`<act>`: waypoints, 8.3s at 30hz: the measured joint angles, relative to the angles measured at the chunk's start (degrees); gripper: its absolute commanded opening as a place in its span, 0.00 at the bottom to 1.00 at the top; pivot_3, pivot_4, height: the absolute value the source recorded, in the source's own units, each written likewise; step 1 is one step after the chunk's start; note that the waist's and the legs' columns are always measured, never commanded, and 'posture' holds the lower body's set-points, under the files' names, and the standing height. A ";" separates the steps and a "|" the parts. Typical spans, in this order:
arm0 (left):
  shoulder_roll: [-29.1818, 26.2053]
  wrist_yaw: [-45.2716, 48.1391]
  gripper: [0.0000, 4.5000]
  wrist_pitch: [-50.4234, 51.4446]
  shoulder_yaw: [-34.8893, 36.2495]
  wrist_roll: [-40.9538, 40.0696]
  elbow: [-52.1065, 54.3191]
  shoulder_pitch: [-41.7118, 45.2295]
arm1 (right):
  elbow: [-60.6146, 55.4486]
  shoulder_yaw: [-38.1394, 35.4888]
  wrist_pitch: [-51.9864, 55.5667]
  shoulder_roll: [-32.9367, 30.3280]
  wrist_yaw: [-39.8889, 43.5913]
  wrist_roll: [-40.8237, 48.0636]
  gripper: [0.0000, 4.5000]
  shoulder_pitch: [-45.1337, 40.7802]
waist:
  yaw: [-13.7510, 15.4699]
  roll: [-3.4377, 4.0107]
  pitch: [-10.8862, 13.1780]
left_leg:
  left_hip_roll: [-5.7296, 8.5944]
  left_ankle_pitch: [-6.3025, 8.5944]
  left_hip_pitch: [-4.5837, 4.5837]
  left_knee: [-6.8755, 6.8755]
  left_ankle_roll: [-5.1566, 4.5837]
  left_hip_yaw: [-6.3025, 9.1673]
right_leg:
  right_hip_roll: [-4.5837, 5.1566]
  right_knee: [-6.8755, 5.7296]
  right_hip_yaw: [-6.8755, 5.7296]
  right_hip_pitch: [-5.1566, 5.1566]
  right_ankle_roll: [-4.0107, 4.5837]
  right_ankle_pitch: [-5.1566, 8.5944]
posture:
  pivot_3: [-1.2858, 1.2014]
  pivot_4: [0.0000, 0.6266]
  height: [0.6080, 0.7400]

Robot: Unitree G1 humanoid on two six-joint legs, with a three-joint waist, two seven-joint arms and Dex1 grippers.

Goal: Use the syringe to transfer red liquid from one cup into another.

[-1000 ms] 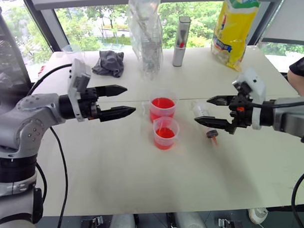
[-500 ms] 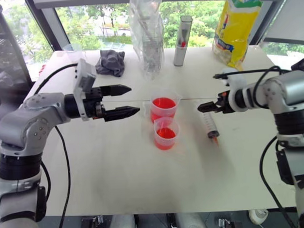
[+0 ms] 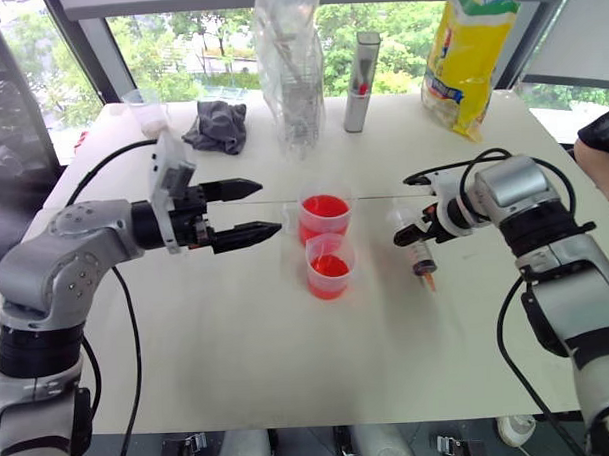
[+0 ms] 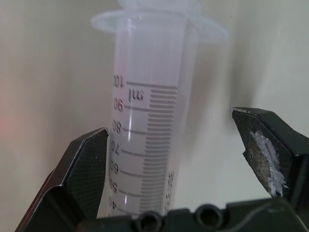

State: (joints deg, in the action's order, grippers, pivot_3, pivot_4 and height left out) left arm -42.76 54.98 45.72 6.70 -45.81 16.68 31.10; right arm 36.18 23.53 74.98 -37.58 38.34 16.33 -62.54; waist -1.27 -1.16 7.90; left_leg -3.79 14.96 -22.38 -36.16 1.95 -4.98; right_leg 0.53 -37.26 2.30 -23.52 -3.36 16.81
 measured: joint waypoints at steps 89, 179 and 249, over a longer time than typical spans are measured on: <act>19.87 10.62 0.88 -14.28 -10.22 19.37 -39.19 31.94 | -23.70 -21.44 -71.49 29.02 -5.94 -2.71 0.32 25.62 | 0.15 0.01 0.00 | 0.01 -0.04 0.04 -0.05 0.08 0.00 | 0.00 -0.10 -0.04 0.07 -0.01 0.00 | 0.52 0.24 1.00; 16.17 10.73 1.00 -15.82 -5.20 20.34 -41.58 35.14 | -31.25 -21.16 -63.82 29.21 -5.85 -1.45 0.32 27.07 | -0.31 0.01 0.01 | -0.01 -0.04 0.06 -0.04 0.08 0.03 | -0.03 -0.19 -0.04 0.05 -0.01 0.00 | 0.52 0.24 1.00; 15.41 13.99 1.00 -3.90 -5.42 12.61 -32.23 32.71 | -64.89 -19.31 -51.06 19.72 -9.18 6.29 0.32 44.81 | 0.38 -0.03 -0.02 | 0.05 -0.05 0.05 -0.11 0.08 0.09 | -0.04 -0.19 -0.03 0.11 -0.03 0.01 | 0.52 0.24 1.00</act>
State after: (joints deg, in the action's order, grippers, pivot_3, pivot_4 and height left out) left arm -27.35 68.97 41.81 1.28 -33.21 -15.56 63.81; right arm -28.71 4.21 23.92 -17.86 29.16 22.62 -17.73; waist -0.89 -1.19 7.88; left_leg -3.74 14.91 -22.32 -36.27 2.03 -4.89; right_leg 0.49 -37.44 2.26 -23.41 -3.38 16.82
